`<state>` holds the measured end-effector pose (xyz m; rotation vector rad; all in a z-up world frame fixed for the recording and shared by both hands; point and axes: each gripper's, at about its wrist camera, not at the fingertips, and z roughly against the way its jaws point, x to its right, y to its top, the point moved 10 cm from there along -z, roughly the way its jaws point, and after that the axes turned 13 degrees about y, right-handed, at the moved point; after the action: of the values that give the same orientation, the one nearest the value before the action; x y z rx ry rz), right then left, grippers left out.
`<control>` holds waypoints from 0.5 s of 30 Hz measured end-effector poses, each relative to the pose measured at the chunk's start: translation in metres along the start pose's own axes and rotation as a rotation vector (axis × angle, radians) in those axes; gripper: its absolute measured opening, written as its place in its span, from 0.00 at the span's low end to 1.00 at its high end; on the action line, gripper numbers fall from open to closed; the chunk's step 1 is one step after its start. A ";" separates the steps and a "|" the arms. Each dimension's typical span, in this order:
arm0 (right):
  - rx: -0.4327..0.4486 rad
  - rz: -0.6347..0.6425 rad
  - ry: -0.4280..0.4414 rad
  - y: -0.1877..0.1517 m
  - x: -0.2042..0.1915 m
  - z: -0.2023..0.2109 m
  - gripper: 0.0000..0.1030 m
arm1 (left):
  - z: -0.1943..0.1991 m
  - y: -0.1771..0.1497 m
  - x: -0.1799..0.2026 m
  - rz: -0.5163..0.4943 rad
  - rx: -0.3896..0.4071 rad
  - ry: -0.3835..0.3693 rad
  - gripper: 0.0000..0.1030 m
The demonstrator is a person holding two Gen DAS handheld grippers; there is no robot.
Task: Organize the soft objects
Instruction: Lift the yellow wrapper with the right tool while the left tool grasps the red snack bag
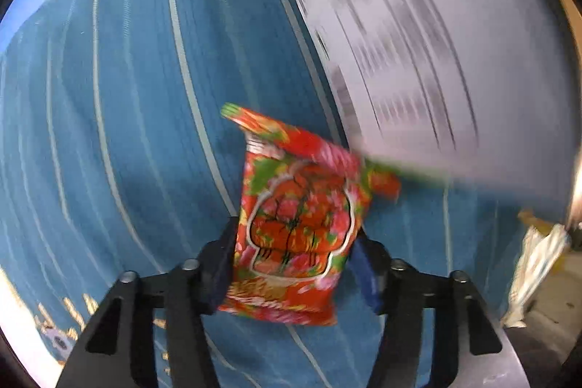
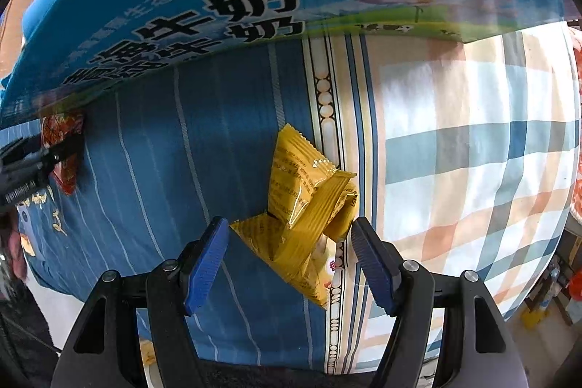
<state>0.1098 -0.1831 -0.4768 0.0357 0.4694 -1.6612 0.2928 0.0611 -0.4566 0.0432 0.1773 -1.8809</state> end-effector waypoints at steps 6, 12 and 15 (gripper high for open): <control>0.034 -0.044 0.026 -0.002 0.006 0.000 0.49 | -0.001 -0.050 0.020 0.122 -0.041 0.071 0.45; -0.025 0.014 0.023 -0.020 0.009 -0.007 0.37 | -0.003 -0.098 0.063 0.252 -0.089 0.028 0.44; -0.057 0.083 -0.024 -0.038 0.011 -0.007 0.34 | -0.005 -0.109 0.080 0.276 -0.103 0.001 0.44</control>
<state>0.0700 -0.1891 -0.4758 -0.0065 0.4908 -1.5652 0.1647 0.0195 -0.4599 -0.0027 0.2557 -1.5947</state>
